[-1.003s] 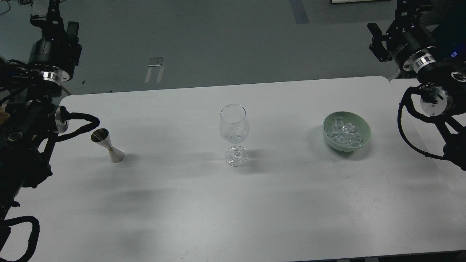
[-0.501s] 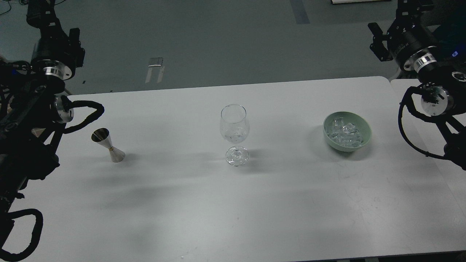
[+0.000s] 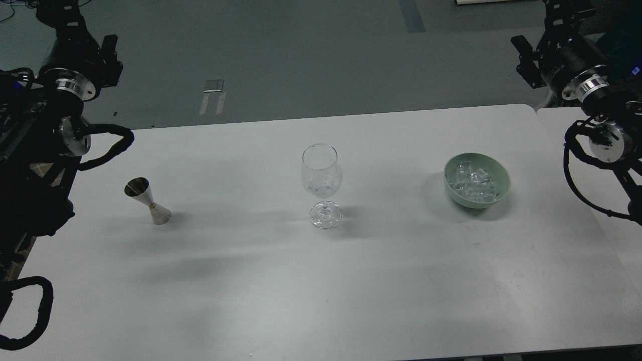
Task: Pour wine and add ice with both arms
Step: 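Reach the right gripper toward the green bowl of ice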
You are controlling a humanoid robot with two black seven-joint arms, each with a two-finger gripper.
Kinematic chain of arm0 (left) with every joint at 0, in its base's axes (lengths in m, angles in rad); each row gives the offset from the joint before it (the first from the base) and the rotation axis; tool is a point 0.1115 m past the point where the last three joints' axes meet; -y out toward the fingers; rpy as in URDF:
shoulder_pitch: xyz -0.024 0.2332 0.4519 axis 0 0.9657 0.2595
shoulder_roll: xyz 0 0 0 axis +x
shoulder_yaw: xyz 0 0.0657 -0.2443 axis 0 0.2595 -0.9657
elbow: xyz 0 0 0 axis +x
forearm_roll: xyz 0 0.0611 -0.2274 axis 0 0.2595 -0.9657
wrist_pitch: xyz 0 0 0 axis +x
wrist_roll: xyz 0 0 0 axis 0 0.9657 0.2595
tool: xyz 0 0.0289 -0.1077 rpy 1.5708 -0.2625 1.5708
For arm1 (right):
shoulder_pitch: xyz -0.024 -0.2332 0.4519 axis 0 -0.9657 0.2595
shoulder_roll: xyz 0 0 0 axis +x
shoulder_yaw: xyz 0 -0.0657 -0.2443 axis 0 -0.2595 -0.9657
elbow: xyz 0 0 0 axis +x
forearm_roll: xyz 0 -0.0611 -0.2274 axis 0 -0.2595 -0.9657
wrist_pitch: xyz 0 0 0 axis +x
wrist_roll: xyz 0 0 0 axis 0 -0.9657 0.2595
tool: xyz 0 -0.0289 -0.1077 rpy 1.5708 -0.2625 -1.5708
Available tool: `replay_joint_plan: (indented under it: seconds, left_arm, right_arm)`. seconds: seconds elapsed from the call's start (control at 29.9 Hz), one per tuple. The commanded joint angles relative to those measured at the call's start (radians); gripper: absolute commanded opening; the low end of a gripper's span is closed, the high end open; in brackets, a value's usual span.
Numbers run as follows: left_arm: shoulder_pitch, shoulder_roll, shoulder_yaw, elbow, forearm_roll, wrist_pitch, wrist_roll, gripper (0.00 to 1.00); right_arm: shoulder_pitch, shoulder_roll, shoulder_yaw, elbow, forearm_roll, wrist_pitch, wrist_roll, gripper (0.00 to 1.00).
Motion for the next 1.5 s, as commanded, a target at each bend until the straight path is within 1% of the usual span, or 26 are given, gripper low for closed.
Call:
replay_joint_plan:
  seconds: [0.0,0.03,0.1,0.13,0.2,0.23,0.3,0.33,0.4,0.47,0.6,0.63,0.7,0.77,0.94,1.1,1.2,1.47]
  left_arm:
    - [-0.001,0.0,0.0,-0.005,0.002,-0.038,0.003,0.98]
    - [-0.001,0.0,0.0,-0.005,0.002,-0.038,0.003,0.98]
    - [-0.004,0.0,0.0,-0.005,0.002,-0.038,0.004,0.98]
    - [-0.004,-0.001,0.0,-0.005,0.002,-0.038,0.004,0.98]
    - [-0.006,-0.003,0.002,-0.005,0.004,-0.032,0.004,0.98]
    - [-0.006,-0.003,0.002,-0.005,0.004,-0.032,0.004,0.98]
    - [-0.006,-0.003,0.0,-0.005,0.004,-0.032,0.004,0.98]
    - [-0.007,-0.003,0.0,-0.007,0.004,-0.032,0.004,0.98]
    - [-0.01,-0.003,0.0,-0.005,0.007,-0.032,0.003,0.98]
    - [-0.009,-0.003,0.0,-0.005,0.009,-0.032,0.003,0.98]
    - [-0.003,-0.015,0.0,-0.007,0.01,-0.031,0.003,0.98]
    - [-0.004,-0.026,0.0,-0.007,0.01,-0.031,0.003,0.98]
    - [-0.004,-0.031,0.0,-0.008,0.01,-0.031,0.003,0.98]
    - [-0.004,-0.032,-0.001,-0.008,0.01,-0.031,0.001,0.98]
    - [-0.001,-0.032,0.0,-0.011,0.01,-0.031,0.001,0.98]
    - [0.0,-0.032,0.0,-0.011,0.01,-0.032,-0.003,0.98]
    - [0.0,-0.032,-0.001,-0.011,0.01,-0.032,-0.005,0.98]
    - [0.0,-0.032,-0.001,-0.014,0.009,-0.032,-0.006,0.98]
  right_arm:
    - [-0.003,-0.091,-0.075,0.099,-0.085,0.0,0.002,1.0]
    - [-0.003,-0.091,-0.075,0.1,-0.086,0.0,0.002,1.0]
    - [-0.003,-0.164,-0.131,0.158,-0.185,0.0,0.002,1.0]
    - [-0.003,-0.183,-0.147,0.173,-0.211,0.0,0.003,1.0]
    - [-0.003,-0.265,-0.19,0.251,-0.33,0.0,0.003,1.0]
    - [-0.003,-0.266,-0.19,0.251,-0.331,0.0,0.003,1.0]
    - [-0.006,-0.353,-0.243,0.32,-0.496,-0.002,0.005,1.0]
    - [-0.007,-0.375,-0.256,0.334,-0.541,-0.002,0.008,1.0]
    - [-0.017,-0.439,-0.287,0.376,-0.708,-0.002,0.012,1.0]
    - [-0.027,-0.447,-0.288,0.383,-0.774,-0.006,0.014,1.0]
    - [-0.086,-0.444,-0.29,0.379,-0.981,-0.051,0.014,1.0]
    - [-0.116,-0.439,-0.291,0.374,-1.077,-0.073,0.018,1.0]
    - [-0.144,-0.43,-0.293,0.37,-1.154,-0.095,0.021,1.0]
    - [-0.173,-0.383,-0.293,0.336,-1.251,-0.126,0.021,1.0]
    - [-0.211,-0.312,-0.293,0.279,-1.288,-0.15,0.023,1.0]
    - [-0.241,-0.255,-0.293,0.213,-1.288,-0.144,0.046,1.0]
    - [-0.241,-0.186,-0.294,0.157,-1.29,-0.143,0.048,1.0]
    - [-0.224,-0.126,-0.331,0.089,-1.336,-0.141,0.049,1.0]
